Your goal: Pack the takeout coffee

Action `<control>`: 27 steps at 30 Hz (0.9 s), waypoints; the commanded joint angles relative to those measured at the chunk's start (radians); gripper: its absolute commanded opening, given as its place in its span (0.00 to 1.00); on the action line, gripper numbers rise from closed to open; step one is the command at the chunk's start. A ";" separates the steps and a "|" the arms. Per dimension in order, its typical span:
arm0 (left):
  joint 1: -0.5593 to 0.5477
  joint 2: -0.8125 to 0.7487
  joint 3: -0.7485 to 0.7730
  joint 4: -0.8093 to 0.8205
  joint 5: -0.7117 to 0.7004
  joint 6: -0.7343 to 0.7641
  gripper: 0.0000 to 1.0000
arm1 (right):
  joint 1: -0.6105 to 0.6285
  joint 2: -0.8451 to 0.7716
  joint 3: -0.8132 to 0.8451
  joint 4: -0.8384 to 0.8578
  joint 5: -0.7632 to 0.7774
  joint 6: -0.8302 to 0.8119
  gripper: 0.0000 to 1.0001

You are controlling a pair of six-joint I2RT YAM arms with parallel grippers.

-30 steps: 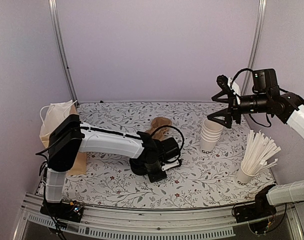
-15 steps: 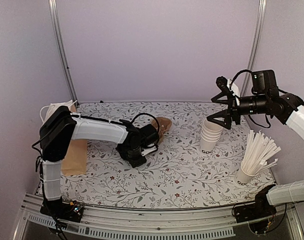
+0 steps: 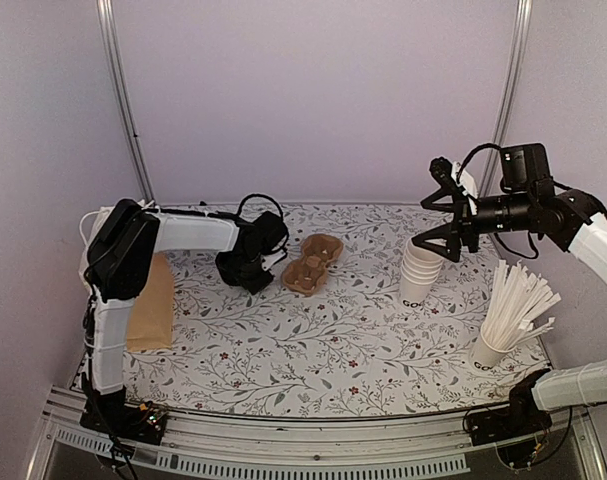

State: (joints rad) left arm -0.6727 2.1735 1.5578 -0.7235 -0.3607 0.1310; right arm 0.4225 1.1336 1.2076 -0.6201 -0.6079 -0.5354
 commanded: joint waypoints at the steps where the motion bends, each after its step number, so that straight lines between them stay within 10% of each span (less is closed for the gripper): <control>1: 0.045 0.033 0.045 0.035 -0.015 0.014 0.00 | -0.005 -0.024 -0.009 0.005 0.004 0.004 0.94; 8: -0.034 -0.113 0.077 -0.023 0.009 -0.006 0.00 | -0.005 -0.009 0.035 -0.033 0.144 -0.014 0.94; 16: -0.254 -0.304 0.100 -0.019 -0.049 -0.072 0.38 | -0.004 0.126 0.142 -0.229 0.347 -0.079 0.83; 27: -0.305 -0.550 -0.081 0.568 0.273 -0.153 0.70 | 0.023 0.293 0.208 -0.378 0.461 -0.133 0.61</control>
State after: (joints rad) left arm -0.9886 1.6989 1.5539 -0.4435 -0.2455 0.0292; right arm 0.4309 1.3899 1.3666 -0.9295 -0.2081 -0.6476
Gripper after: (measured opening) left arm 0.653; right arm 0.633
